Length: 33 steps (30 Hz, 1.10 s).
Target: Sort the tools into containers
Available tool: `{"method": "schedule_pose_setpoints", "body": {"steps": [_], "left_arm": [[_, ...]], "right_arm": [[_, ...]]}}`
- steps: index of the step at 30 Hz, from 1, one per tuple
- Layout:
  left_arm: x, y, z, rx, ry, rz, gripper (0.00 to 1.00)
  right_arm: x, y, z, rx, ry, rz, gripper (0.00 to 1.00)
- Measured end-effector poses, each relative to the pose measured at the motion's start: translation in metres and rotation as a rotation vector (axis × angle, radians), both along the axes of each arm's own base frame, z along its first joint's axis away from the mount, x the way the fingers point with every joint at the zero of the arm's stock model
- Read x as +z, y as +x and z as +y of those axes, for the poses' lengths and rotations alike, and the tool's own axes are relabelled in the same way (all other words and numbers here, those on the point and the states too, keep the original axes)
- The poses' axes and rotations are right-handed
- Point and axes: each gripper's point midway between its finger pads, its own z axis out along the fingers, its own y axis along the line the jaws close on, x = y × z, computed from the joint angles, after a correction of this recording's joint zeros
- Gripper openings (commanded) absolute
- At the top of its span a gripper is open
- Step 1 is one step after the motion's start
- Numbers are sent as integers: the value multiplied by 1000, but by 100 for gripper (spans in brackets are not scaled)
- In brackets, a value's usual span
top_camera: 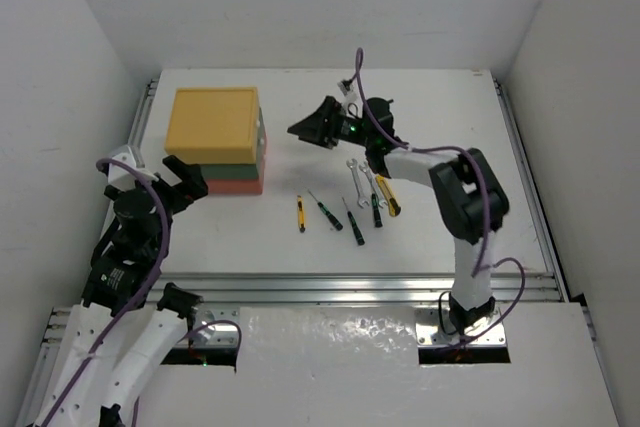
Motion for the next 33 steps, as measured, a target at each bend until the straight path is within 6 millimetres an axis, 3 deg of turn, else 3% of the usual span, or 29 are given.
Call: {"method": "schedule_pose_setpoints", "body": {"steps": [1, 5, 8, 16, 19, 26, 29, 33], "left_arm": [[0, 1, -2, -11, 0, -1, 100], [-1, 3, -10, -60, -2, -6, 100], [-3, 4, -13, -75, 1, -2, 100], [-3, 5, -17, -103, 1, 1, 100], [2, 2, -19, -120, -5, -27, 100], [9, -2, -21, -137, -12, -61, 100], [9, -2, -22, -142, -13, -61, 100], [9, -2, -23, -146, -14, -61, 100]], "right_arm": [[6, 12, 9, 14, 43, -15, 82], [-2, 57, 39, 50, 120, -10, 81], [-11, 69, 55, 77, 116, 9, 79], [8, 58, 87, 150, 115, -13, 65], [7, 55, 96, 173, 117, -17, 56], [3, 56, 100, 195, 107, -11, 54], [1, 57, 101, 191, 100, -15, 35], [-13, 61, 103, 190, 94, 14, 35]]}}
